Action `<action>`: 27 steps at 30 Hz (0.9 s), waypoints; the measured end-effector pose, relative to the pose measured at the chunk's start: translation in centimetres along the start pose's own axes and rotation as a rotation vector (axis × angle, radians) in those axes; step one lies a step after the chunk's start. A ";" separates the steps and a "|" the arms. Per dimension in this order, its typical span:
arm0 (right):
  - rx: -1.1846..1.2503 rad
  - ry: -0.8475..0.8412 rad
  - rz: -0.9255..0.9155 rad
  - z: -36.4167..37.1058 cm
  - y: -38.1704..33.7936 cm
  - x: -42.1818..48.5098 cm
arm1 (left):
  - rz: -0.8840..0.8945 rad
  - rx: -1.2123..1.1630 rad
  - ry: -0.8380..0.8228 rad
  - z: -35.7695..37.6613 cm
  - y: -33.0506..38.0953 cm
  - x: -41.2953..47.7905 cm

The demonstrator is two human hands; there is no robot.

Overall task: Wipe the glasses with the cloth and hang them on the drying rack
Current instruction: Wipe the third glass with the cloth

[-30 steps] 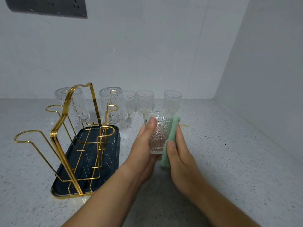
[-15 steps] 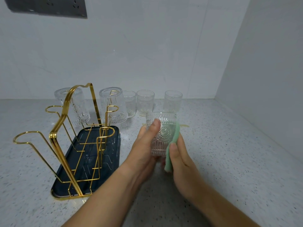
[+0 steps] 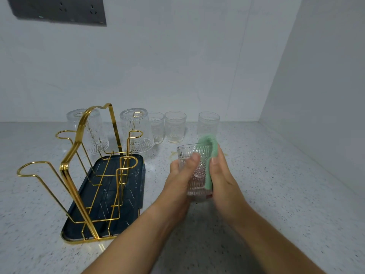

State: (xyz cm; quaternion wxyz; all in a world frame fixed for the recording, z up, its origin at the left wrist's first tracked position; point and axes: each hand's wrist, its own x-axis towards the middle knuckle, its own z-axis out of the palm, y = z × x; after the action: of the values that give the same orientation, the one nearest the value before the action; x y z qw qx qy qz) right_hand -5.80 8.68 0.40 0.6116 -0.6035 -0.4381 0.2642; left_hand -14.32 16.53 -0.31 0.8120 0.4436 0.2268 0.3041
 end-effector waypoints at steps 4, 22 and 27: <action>-0.056 -0.038 0.001 0.4 0.5 -2.2 | 0.032 -0.075 0.008 -0.3 -0.1 0.3; 0.068 0.065 0.043 0.1 -1.1 -1.8 | 0.037 -0.032 -0.069 0.3 0.3 -0.7; -0.059 0.134 0.033 0.4 -0.3 -3.6 | 0.034 -0.069 -0.049 -0.5 0.3 0.0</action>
State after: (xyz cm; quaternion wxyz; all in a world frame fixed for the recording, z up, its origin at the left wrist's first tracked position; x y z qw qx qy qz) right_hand -7.93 5.77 -0.14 0.6171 -0.6446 -0.3939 0.2202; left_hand -14.71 16.89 -0.33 0.8268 0.4267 0.1884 0.3145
